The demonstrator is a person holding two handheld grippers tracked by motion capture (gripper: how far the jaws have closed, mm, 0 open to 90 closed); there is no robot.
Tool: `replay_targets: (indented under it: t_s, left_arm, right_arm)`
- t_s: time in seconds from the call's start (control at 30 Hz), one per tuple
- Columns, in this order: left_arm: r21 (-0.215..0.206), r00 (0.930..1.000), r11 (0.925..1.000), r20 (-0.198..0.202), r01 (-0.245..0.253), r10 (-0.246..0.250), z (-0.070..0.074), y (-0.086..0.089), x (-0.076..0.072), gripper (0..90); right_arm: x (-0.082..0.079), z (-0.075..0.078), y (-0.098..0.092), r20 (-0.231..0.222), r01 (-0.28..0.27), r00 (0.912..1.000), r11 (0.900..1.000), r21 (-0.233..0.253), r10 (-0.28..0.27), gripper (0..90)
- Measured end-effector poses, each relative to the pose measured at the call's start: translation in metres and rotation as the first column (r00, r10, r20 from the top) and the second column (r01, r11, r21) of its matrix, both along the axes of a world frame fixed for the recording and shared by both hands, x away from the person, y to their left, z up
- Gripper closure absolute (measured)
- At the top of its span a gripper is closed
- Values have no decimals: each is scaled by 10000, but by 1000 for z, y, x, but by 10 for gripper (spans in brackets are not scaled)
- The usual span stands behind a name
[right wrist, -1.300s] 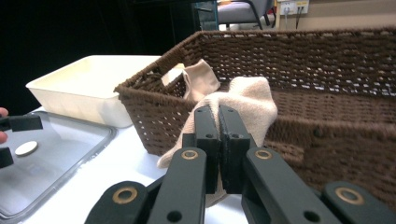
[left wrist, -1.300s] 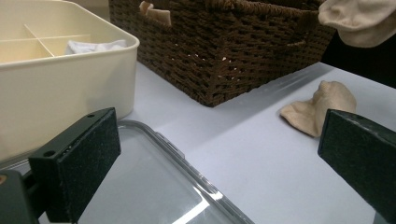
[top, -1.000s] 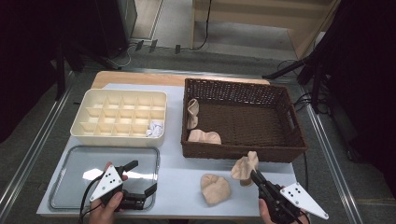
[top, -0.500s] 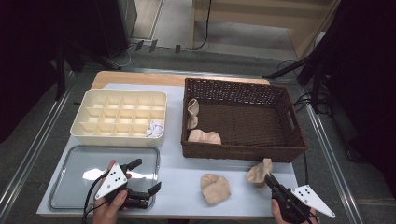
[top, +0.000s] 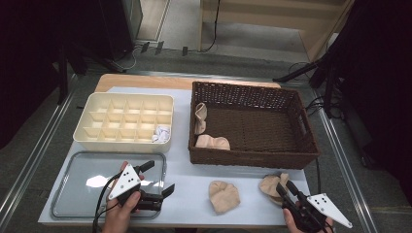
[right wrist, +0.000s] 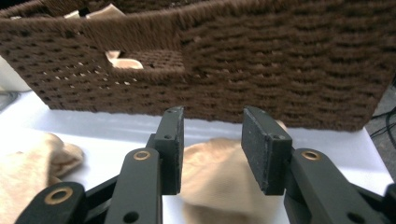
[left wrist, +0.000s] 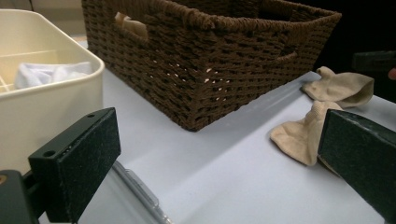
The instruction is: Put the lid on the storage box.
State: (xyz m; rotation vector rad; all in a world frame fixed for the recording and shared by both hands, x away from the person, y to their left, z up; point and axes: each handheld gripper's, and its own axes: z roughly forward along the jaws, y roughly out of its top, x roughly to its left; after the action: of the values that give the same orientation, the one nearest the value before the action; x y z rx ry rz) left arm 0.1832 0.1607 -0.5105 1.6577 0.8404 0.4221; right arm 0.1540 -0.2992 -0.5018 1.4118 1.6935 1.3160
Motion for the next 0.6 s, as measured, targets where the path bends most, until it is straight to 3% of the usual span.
replay_targets:
  t_s: [0.17, 0.3, 0.6]
  left_arm:
    - [-7, 9999, 9999, -98, 133, -133, -2, -5, 1, 0]
    - [20, 9990, 9996, -349, 286, -285, -3, -13, 0, 0]
    - [228, 9980, 9996, -619, 172, -157, -4, -23, -3, 3]
  right_arm:
    - [-5, 6, 16, 139, -242, 9996, 9997, -65, 243, 600]
    - [-10, 6, 44, 122, -928, 9956, 9957, -69, 929, 600]
    - [-10, 0, 82, -360, -1845, 9821, 9826, 210, 1851, 585]
